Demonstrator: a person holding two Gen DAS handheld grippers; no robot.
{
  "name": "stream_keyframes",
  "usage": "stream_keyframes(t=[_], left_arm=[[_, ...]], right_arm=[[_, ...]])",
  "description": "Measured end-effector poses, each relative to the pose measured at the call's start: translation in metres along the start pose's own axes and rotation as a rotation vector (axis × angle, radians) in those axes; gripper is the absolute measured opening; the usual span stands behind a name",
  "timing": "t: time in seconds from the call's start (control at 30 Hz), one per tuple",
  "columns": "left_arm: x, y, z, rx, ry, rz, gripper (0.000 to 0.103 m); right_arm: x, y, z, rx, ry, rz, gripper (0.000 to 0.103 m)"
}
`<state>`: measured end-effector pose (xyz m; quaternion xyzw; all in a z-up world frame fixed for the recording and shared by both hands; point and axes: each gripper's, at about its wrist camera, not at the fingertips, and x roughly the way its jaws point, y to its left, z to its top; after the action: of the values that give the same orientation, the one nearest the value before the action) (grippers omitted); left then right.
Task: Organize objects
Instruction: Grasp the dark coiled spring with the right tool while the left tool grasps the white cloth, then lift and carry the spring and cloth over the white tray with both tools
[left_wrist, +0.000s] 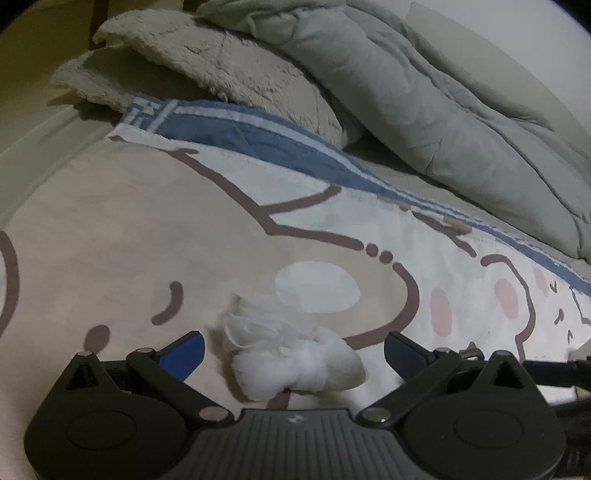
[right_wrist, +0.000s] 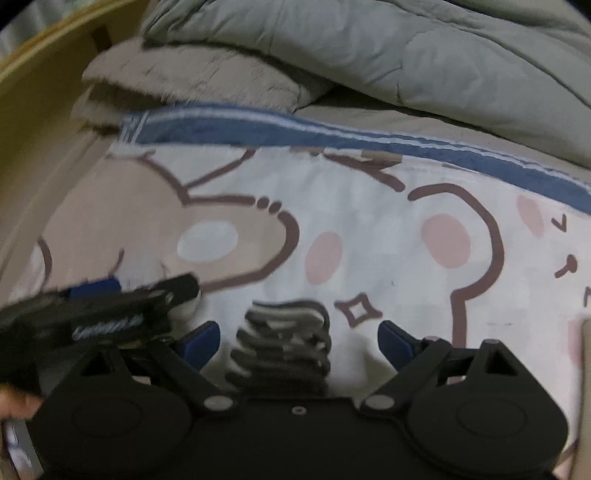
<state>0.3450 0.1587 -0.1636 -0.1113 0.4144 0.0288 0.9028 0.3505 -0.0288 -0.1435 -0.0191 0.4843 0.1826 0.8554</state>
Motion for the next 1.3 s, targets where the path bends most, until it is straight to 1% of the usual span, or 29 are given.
stream_keyframes(t=[0.07,0.17,0.23,0.3,0.33,0.4,0.47,0.6,0.8,0.87,0.9,0.93,0.97,1.0,1.03,1.1,1.3], left_arm=[[0.003,-0.002,-0.001,-0.003,0.015,0.015,0.102],[0.005,-0.004,-0.002,-0.001,0.026,0.057,0.102],[0.005,-0.003,-0.002,-0.009,0.023,0.065,0.102],[0.005,-0.003,-0.002,-0.007,0.023,0.069,0.102],[0.006,-0.003,-0.002,-0.006,0.026,0.073,0.102],[0.009,-0.005,-0.002,-0.001,0.032,0.084,0.102],[0.011,-0.008,-0.002,0.014,0.034,0.096,0.102],[0.015,-0.014,-0.002,0.071,0.053,0.114,0.103],[0.021,-0.013,-0.004,0.082,0.073,0.144,0.103],[0.021,-0.013,-0.006,0.085,0.070,0.149,0.100],[0.020,-0.013,-0.005,0.089,0.063,0.162,0.091],[0.018,-0.013,-0.004,0.090,0.055,0.172,0.078],[0.016,-0.012,-0.002,0.078,0.046,0.177,0.070],[0.014,-0.010,0.000,0.059,0.042,0.174,0.069],[0.012,-0.008,0.002,0.039,0.042,0.155,0.069],[0.007,-0.007,0.003,0.021,0.036,0.131,0.068],[-0.021,-0.014,0.011,0.034,-0.018,0.095,0.067]], right_arm=[[-0.001,0.003,-0.005,-0.019,0.012,0.005,0.093],[0.000,0.008,-0.010,-0.045,0.035,0.001,0.091],[0.002,0.014,-0.013,-0.079,0.046,-0.011,0.087],[0.006,0.019,-0.017,-0.111,0.056,-0.030,0.079],[0.008,0.020,-0.017,-0.121,0.063,-0.029,0.077],[0.010,0.019,-0.019,-0.122,0.071,-0.015,0.069],[0.011,0.018,-0.019,-0.115,0.061,-0.004,0.069],[0.010,0.020,-0.017,-0.121,0.034,-0.011,0.069],[0.011,0.023,-0.016,-0.135,0.015,-0.012,0.069],[0.011,0.023,-0.017,-0.145,0.002,-0.009,0.068],[0.010,0.024,-0.018,-0.150,-0.003,-0.009,0.068],[0.009,0.024,-0.018,-0.156,-0.009,-0.011,0.068],[0.008,0.024,-0.018,-0.160,-0.017,-0.014,0.068],[0.006,0.024,-0.018,-0.162,-0.026,-0.014,0.068],[0.004,0.024,-0.018,-0.162,-0.035,-0.014,0.068],[-0.001,0.022,-0.017,-0.154,-0.054,-0.019,0.068],[-0.030,0.016,-0.014,-0.139,-0.125,-0.025,0.068]])
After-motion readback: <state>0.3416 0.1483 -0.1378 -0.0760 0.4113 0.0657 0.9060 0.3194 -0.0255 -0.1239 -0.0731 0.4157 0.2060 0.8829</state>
